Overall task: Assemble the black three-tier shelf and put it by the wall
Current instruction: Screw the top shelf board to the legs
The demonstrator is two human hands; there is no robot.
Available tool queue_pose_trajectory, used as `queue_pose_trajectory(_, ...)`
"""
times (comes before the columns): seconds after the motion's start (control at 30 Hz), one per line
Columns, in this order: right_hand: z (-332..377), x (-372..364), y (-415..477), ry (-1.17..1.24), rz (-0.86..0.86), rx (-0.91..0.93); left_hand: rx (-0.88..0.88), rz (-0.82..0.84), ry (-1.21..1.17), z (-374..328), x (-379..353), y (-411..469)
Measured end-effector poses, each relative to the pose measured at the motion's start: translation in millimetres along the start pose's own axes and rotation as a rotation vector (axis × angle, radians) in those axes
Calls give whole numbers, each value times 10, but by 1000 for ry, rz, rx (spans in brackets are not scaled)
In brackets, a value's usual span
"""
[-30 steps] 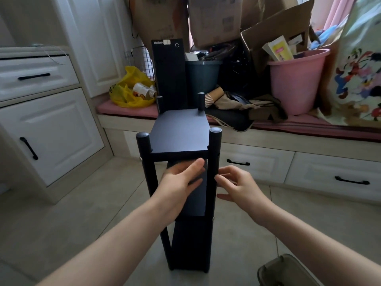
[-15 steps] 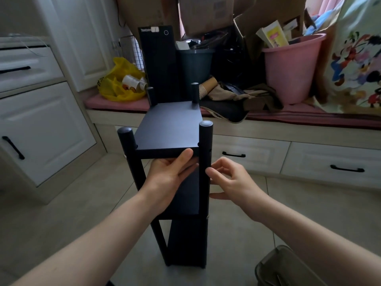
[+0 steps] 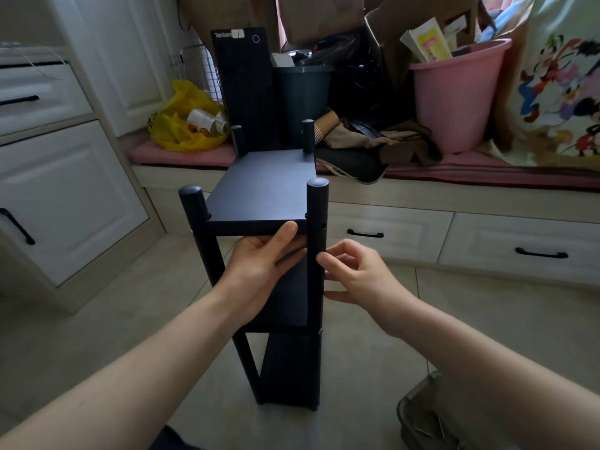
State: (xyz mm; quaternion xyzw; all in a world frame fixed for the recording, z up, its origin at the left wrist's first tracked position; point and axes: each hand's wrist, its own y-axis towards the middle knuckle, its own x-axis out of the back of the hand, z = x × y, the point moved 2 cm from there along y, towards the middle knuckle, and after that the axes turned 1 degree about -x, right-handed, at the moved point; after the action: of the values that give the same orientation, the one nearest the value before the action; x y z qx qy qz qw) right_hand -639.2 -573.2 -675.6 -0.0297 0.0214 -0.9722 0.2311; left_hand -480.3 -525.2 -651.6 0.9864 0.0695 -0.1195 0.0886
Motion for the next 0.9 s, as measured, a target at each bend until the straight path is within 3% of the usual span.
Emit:
queue_pose_trajectory(0.33,-172,315,-74,-87,16,-131,27,19,-55,-8,-38,-2)
queue_pose_trajectory(0.57,-1213,810,-241,-714,277,-616,33,11,-49,-6,-21,38)
queue_pose_trajectory(0.7,-1835,995,-469,-1075,388,-748,31,30,-51,7,-4,46)
queue_pose_trajectory(0.9,-2359,1109,-730,-1200,543,-920,24,31,-28,11,-9,33)
